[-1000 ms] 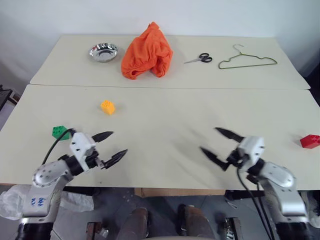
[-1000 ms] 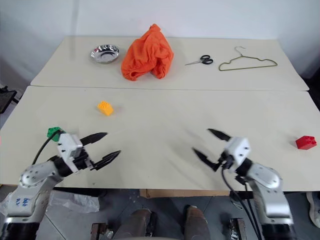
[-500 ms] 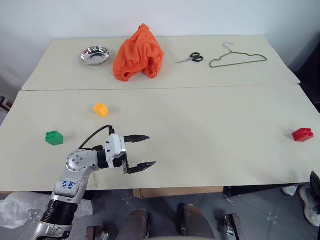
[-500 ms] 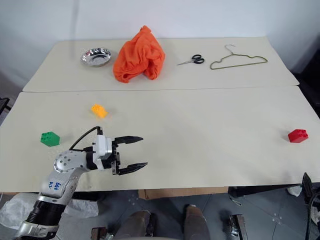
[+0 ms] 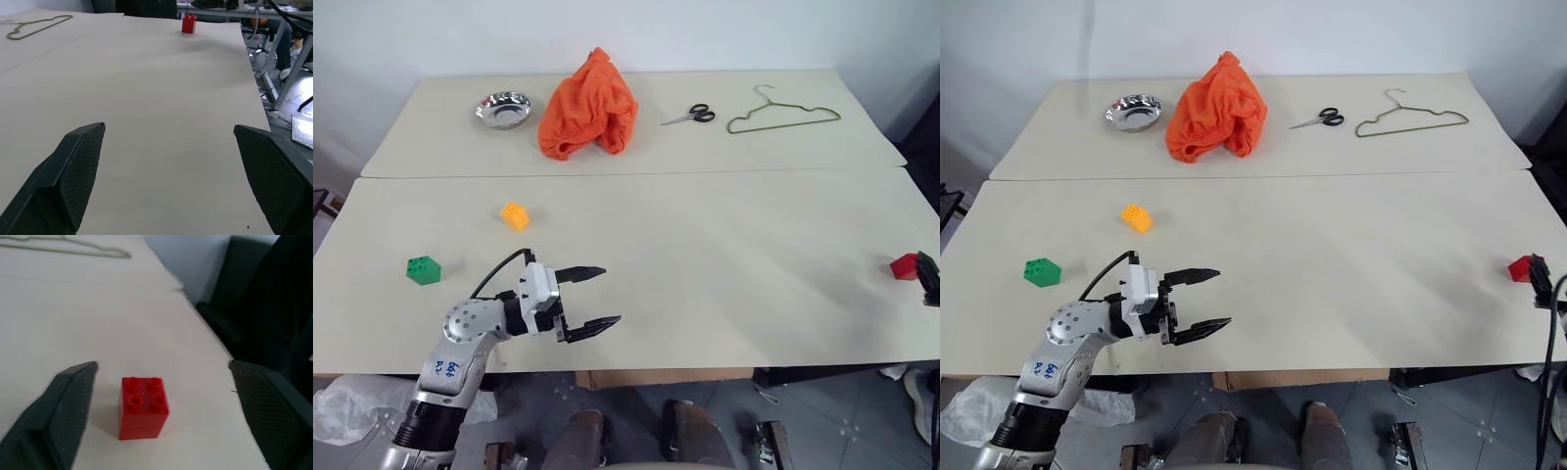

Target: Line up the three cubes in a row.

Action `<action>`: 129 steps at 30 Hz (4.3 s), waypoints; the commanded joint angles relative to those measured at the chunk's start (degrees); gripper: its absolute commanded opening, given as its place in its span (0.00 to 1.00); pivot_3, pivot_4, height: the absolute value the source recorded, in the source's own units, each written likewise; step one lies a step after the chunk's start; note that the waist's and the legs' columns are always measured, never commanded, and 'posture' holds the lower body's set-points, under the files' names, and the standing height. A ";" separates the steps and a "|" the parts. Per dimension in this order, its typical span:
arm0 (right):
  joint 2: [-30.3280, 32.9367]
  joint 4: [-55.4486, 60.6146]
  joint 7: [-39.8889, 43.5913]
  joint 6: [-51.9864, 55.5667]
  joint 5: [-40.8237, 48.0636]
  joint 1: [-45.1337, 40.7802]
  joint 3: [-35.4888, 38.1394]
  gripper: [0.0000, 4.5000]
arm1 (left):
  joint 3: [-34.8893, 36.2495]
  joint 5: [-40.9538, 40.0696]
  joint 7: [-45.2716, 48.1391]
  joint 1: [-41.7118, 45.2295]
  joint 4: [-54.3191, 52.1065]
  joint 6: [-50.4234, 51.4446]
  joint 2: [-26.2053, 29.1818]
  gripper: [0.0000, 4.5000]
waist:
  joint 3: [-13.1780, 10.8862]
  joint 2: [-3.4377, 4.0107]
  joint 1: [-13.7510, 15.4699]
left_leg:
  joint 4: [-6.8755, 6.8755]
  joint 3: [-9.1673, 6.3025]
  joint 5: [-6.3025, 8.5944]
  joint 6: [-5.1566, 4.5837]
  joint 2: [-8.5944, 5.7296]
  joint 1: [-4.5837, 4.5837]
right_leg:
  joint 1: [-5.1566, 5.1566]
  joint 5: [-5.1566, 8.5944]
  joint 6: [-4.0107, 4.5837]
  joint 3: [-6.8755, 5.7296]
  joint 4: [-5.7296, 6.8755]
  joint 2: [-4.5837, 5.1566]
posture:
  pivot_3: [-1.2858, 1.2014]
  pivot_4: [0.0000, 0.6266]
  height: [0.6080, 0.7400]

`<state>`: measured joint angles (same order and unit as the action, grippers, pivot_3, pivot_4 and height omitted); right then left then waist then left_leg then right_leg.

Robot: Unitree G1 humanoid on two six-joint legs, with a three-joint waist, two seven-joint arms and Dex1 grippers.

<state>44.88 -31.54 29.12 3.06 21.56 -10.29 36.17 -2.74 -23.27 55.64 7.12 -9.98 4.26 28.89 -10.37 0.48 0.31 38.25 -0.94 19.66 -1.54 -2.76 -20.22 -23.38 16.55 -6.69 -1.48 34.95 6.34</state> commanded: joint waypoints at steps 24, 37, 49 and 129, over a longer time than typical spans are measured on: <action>-2.35 12.33 25.78 -6.58 0.16 -6.39 -21.55 0.33 | 5.01 -1.15 -3.71 -6.72 -5.73 1.79 2.37 1.00 | 0.00 0.00 -1.28 | -0.05 0.11 0.04 0.07 0.15 0.01 | -0.04 -0.04 -0.07 0.09 -0.12 -0.17 | 0.52 0.24 1.00; -11.82 26.43 38.60 15.72 -8.97 -27.03 -55.74 0.33 | 15.37 -3.44 -6.20 -20.15 -10.27 2.65 4.28 1.00 | -0.02 -0.08 0.25 | 0.02 -0.20 0.23 0.16 0.23 -0.34 | -0.35 0.07 0.16 -0.16 -0.17 -0.12 | 0.52 0.24 1.00; -16.54 16.24 42.64 6.83 -12.99 -29.66 -56.81 0.33 | 19.07 -2.96 -7.41 -26.04 -12.19 1.75 4.50 1.00 | 0.00 -0.13 -0.54 | 0.04 -0.22 0.41 -0.01 0.17 -0.41 | -0.30 0.07 0.15 -0.59 -0.17 -0.09 | 0.52 0.24 1.00; -14.57 38.01 41.13 -11.63 9.23 3.34 -29.94 1.00 | -5.53 7.85 25.18 25.83 36.47 -13.96 6.85 0.33 | 0.02 -0.04 -0.27 | 0.80 -0.08 0.75 0.10 0.53 -0.42 | -0.19 0.09 0.19 -1.08 0.19 -0.70 | 0.52 0.24 1.00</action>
<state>29.64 3.52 70.92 -7.54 30.58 -7.72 5.04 -8.15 -17.16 79.12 31.53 22.39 -6.00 35.72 -10.35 0.44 0.04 39.06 -0.99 20.41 -1.44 -2.23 -20.65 -23.58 16.65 -6.49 -2.57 35.14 5.58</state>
